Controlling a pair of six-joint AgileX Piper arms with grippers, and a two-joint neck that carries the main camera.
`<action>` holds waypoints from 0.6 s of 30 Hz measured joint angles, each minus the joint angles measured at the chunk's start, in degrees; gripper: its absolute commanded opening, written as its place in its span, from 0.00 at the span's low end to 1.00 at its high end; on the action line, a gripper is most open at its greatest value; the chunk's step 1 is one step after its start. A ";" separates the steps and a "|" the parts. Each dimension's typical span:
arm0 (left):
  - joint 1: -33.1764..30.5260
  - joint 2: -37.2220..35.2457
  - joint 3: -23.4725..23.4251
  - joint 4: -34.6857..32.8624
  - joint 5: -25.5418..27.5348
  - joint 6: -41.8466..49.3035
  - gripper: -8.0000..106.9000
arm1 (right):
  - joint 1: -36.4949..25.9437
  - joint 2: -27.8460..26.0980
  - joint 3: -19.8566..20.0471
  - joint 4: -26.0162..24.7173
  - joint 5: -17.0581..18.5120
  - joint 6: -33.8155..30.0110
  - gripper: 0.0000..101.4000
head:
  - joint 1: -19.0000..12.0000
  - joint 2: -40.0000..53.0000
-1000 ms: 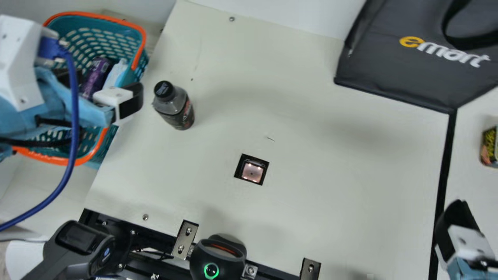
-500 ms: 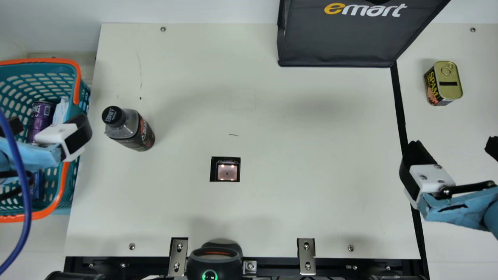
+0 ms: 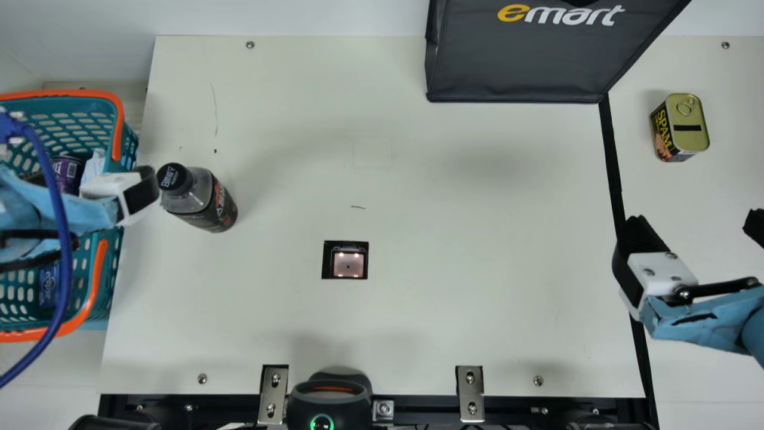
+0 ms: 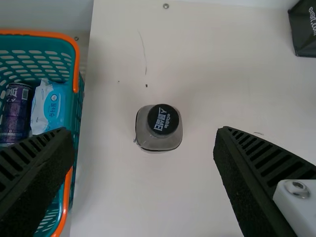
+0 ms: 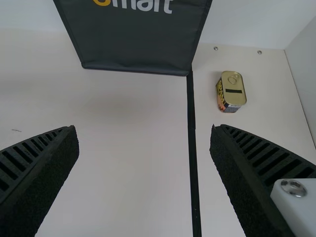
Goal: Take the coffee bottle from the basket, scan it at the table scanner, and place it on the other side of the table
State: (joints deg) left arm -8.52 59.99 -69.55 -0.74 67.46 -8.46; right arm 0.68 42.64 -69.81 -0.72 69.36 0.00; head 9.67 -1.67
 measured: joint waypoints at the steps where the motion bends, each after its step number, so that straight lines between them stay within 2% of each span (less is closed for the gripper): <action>1: -0.27 0.71 -0.26 0.10 -0.11 -0.32 0.85 | 0.00 0.00 0.00 0.00 0.00 0.00 0.94 | 0.00 0.00; 10: -1.08 6.39 -1.81 0.74 -0.22 -0.40 0.85 | 0.00 0.00 0.00 0.00 0.00 0.00 0.94 | -0.09 0.00; 18: -2.76 10.84 -1.27 0.74 -2.16 -0.28 0.85 | 0.00 0.00 0.00 0.00 0.00 0.00 0.94 | -0.09 0.00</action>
State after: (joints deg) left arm -11.28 70.84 -70.82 0.00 65.30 -8.74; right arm 0.68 42.64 -69.81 -0.72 69.36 0.00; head 9.58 -1.67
